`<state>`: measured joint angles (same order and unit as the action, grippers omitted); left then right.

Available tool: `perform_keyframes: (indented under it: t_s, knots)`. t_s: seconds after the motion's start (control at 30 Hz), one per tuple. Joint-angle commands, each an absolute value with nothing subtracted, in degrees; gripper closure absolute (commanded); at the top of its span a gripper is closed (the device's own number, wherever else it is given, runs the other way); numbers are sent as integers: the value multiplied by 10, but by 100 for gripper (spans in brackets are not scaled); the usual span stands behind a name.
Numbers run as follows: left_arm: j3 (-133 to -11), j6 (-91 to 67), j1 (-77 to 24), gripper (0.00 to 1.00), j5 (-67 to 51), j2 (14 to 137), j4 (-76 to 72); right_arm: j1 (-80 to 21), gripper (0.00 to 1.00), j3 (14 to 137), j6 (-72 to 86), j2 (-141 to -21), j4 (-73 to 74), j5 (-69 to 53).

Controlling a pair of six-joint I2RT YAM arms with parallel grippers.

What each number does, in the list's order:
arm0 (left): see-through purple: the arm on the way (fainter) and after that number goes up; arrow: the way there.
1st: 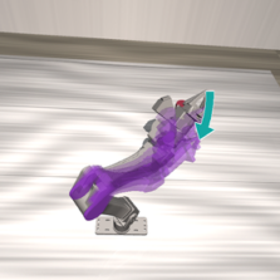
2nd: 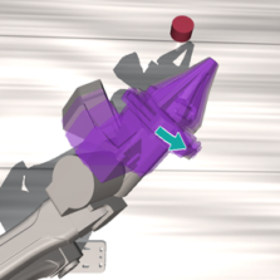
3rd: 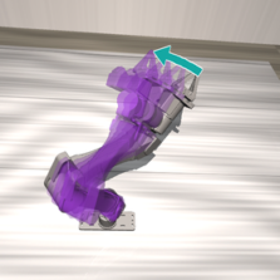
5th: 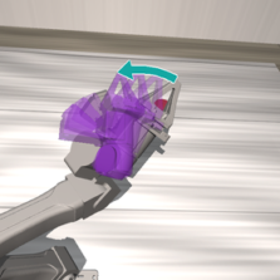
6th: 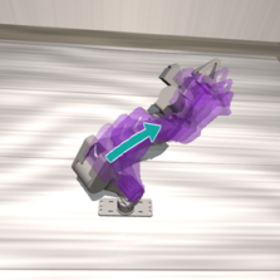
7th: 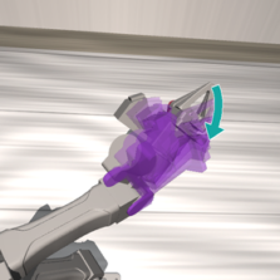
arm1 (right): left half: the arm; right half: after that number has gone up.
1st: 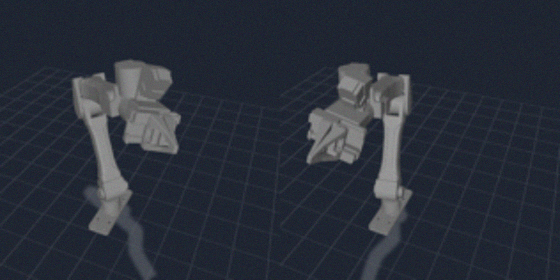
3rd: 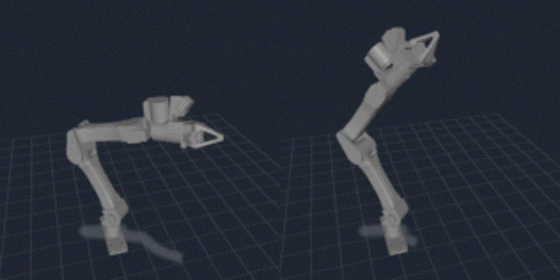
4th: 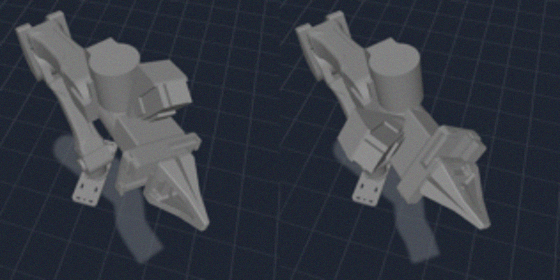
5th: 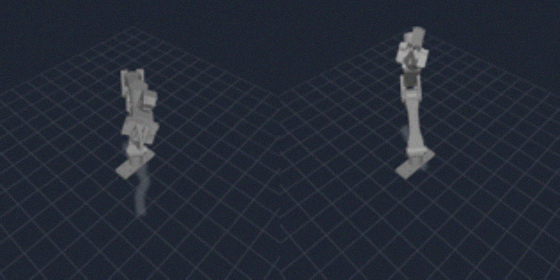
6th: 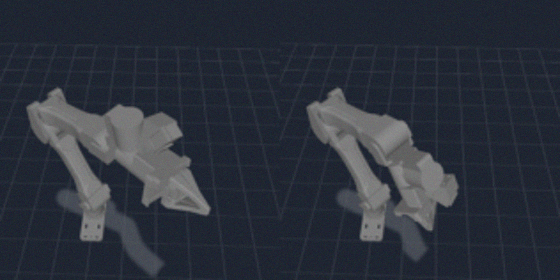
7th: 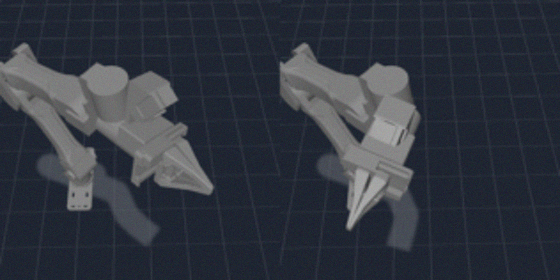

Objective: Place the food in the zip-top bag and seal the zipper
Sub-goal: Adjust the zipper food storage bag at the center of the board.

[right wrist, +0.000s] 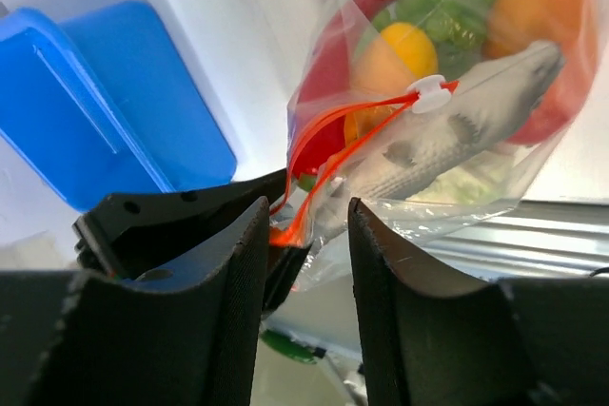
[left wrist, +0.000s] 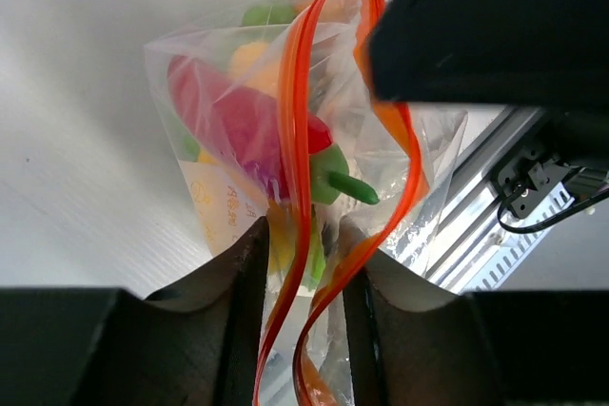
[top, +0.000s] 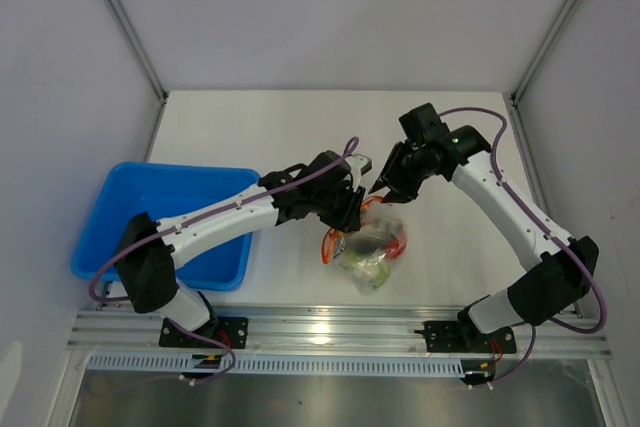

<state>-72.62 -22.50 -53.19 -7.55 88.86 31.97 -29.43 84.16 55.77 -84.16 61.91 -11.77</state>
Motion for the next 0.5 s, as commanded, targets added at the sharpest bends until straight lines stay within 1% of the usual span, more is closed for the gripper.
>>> perform_keyframes:
  t_s: [0.0,0.13,0.17,0.2,0.3,0.43,0.47]
  knots:
    - [-716,-235,-520,63,-108,856,288,-280,58,910,491,-844,646,-94]
    - [-715,-234,-516,67,-115,848,286,-272,58,978,456,-862,688,-61]
    - [-715,-234,-515,71,-118,848,287,-270,59,984,452,-866,699,-49]
    - [-717,-234,-514,73,-120,849,288,-265,59,987,453,-867,712,-51]
    - [-718,-235,-512,76,-126,846,283,-245,59,968,460,-873,729,-67]
    - [-719,-235,-512,76,-132,841,280,-236,58,931,509,-870,736,-86]
    - [-719,-235,-512,76,-131,840,279,-232,51,921,519,-871,736,-86]
